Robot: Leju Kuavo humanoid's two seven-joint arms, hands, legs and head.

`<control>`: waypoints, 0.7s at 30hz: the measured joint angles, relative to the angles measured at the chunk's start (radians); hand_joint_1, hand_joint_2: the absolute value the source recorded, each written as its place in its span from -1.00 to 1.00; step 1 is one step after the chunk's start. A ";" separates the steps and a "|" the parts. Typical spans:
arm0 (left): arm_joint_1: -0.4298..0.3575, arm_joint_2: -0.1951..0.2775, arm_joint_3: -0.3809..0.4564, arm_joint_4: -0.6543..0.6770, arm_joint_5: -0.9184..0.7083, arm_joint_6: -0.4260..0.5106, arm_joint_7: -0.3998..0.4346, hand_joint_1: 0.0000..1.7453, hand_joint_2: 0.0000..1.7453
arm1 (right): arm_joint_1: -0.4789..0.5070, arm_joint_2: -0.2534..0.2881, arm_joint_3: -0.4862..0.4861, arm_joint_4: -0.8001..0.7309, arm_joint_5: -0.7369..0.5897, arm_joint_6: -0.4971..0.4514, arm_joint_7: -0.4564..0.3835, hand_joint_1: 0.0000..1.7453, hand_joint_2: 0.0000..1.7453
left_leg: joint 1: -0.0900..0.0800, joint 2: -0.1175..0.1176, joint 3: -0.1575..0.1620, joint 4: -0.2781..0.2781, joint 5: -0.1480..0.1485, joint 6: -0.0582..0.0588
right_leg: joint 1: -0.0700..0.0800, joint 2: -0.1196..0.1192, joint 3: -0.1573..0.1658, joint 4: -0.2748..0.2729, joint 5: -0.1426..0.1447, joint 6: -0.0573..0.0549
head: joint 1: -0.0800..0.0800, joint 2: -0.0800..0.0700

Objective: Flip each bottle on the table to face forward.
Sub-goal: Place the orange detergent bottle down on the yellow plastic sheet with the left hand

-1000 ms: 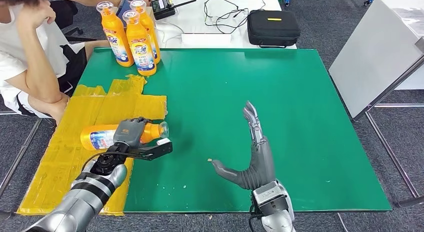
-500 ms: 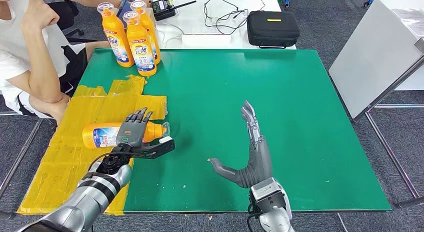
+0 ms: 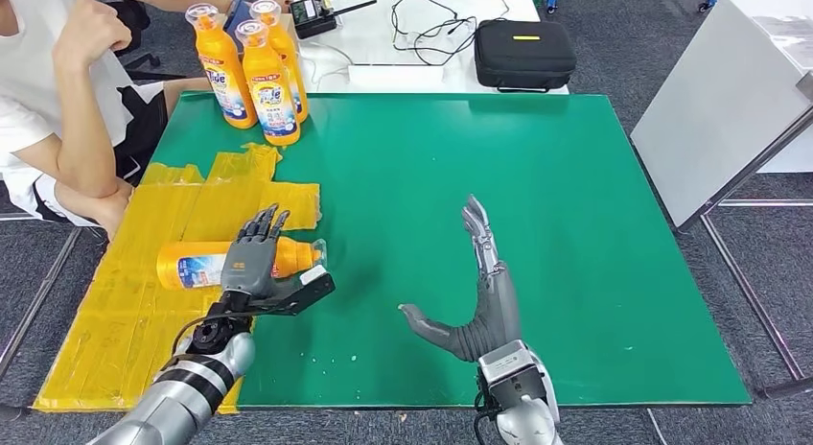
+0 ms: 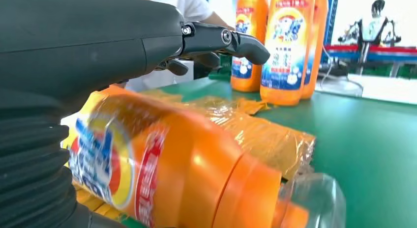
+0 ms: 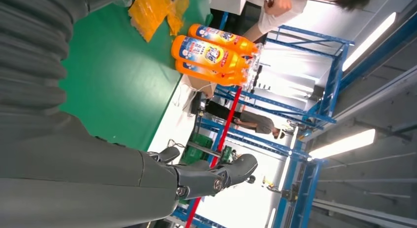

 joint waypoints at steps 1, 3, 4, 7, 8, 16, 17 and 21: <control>0.009 -0.002 0.005 -0.009 0.000 0.008 -0.003 -1.00 1.00 | 0.000 0.000 0.001 0.000 0.000 0.000 0.000 -1.00 1.00 | 0.000 0.000 0.000 0.000 0.000 0.000 | 0.000 0.000 0.000 0.000 0.000 0.000 | 0.000 0.000; 0.023 -0.004 0.014 -0.025 -0.002 0.015 -0.004 -1.00 1.00 | 0.000 0.000 0.002 0.001 0.000 -0.001 0.000 -1.00 1.00 | 0.000 0.000 0.000 0.000 0.000 0.000 | 0.000 0.000 -0.001 0.000 0.000 0.000 | 0.000 0.000; 0.032 -0.005 0.019 -0.036 -0.011 0.022 -0.005 -1.00 1.00 | 0.001 0.000 0.002 0.001 0.001 -0.002 0.000 -1.00 1.00 | 0.000 0.000 0.000 0.000 0.000 0.000 | 0.000 0.000 -0.001 0.000 0.000 0.000 | 0.000 0.000; 0.077 -0.016 0.059 -0.131 -0.098 0.062 -0.027 -1.00 1.00 | 0.007 -0.003 0.002 0.001 0.006 -0.015 -0.001 -1.00 1.00 | 0.000 0.000 -0.001 0.000 0.000 0.000 | 0.000 0.000 -0.001 0.000 0.000 0.000 | 0.000 0.000; 0.098 -0.026 0.080 -0.180 -0.136 0.071 -0.045 -1.00 1.00 | 0.010 -0.004 0.002 0.001 0.007 -0.020 -0.001 -1.00 1.00 | 0.000 0.000 -0.001 0.000 0.000 0.000 | 0.000 0.000 -0.001 0.000 0.000 0.000 | 0.000 0.000; 0.266 -0.131 0.222 -0.594 0.005 0.079 -0.278 -1.00 1.00 | 0.062 -0.019 0.002 -0.005 0.030 -0.080 -0.014 -1.00 1.00 | 0.000 0.000 -0.002 0.000 -0.001 0.000 | 0.000 0.000 -0.002 -0.001 0.000 0.000 | 0.000 0.000; 0.289 -0.135 0.218 -0.634 0.082 0.079 -0.292 -1.00 1.00 | 0.071 -0.021 0.001 -0.010 0.034 -0.087 -0.015 -1.00 1.00 | 0.000 0.000 -0.003 0.000 -0.001 0.000 | 0.000 0.000 -0.003 -0.001 0.000 0.000 | 0.000 0.000; 0.348 -0.135 0.192 -0.740 0.202 0.080 -0.289 -1.00 1.00 | 0.097 -0.026 -0.001 -0.023 0.041 -0.098 -0.017 -1.00 1.00 | 0.000 0.000 -0.003 0.000 -0.001 0.000 | 0.000 0.000 -0.003 -0.001 -0.001 0.000 | 0.000 0.000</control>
